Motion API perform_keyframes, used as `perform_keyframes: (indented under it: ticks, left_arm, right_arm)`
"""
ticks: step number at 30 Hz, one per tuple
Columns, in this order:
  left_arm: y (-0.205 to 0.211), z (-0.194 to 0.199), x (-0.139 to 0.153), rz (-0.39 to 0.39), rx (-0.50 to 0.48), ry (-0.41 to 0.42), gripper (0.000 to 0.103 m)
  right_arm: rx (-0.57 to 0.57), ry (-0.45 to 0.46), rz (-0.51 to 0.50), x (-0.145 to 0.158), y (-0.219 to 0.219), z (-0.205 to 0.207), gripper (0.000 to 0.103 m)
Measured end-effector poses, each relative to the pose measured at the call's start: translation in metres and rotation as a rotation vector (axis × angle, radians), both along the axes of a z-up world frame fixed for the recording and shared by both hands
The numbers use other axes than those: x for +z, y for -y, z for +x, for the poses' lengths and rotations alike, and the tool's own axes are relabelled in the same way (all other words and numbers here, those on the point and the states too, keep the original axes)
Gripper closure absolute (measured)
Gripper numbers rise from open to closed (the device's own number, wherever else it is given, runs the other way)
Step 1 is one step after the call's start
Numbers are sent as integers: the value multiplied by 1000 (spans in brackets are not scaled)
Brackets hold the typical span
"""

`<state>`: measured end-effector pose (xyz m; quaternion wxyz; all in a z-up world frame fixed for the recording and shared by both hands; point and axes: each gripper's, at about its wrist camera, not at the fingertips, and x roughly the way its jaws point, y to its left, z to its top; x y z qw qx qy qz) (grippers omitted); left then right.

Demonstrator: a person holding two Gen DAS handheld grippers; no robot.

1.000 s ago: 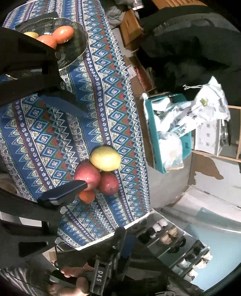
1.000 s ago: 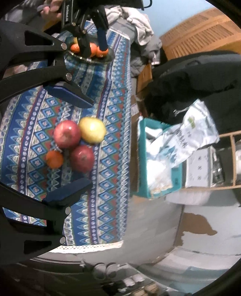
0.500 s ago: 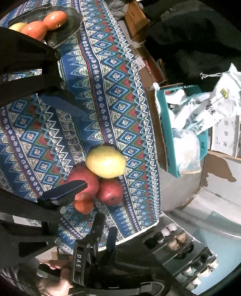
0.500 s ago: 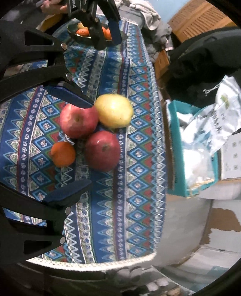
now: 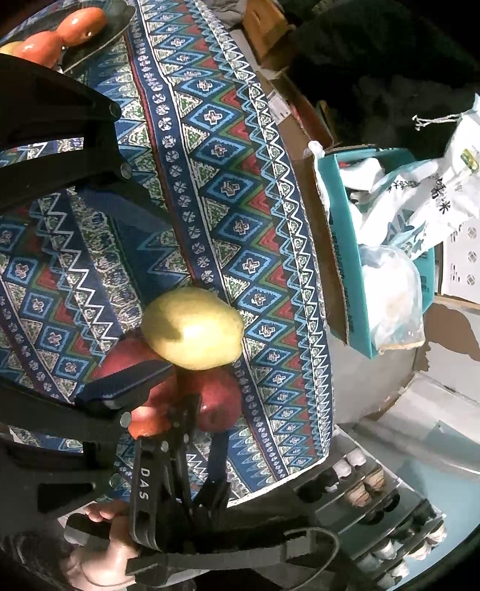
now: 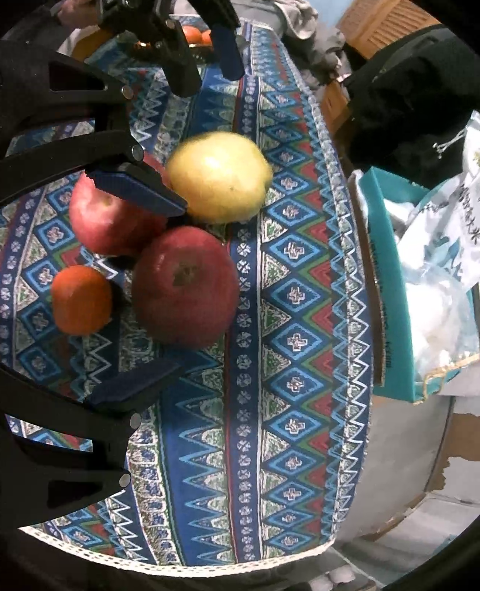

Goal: Organize fruits
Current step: 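Grasp the yellow pear with the left tool while the right tool grasps a red apple, then lift the pear and red apple and carry them toward the glass bowl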

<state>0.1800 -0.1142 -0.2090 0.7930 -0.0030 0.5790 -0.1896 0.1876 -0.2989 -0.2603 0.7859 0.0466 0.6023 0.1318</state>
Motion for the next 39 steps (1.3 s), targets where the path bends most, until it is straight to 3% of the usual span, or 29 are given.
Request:
perform_keyframes:
  ticks: [14,27,35,37,39]
  left_arm:
    - [10,16,-18,-34,2,-46,30]
    - [43,28,-40,-51,-2,-109,26]
    - [55,30,-58,-5,-29,-119,25]
    - [54,29,-63,2,-30,-126,33]
    - [52,28,-65,2,-30,-124,33]
  right_arm:
    - [1,-28,16,-28,-5,11,23]
    - [-98,68,35,10,50,-7,24]
    - [-112,80,61,17,62,-16,24]
    - [-114,78,62,16,62,-17,24]
    - [-118,71,65,13,60,-16,24]
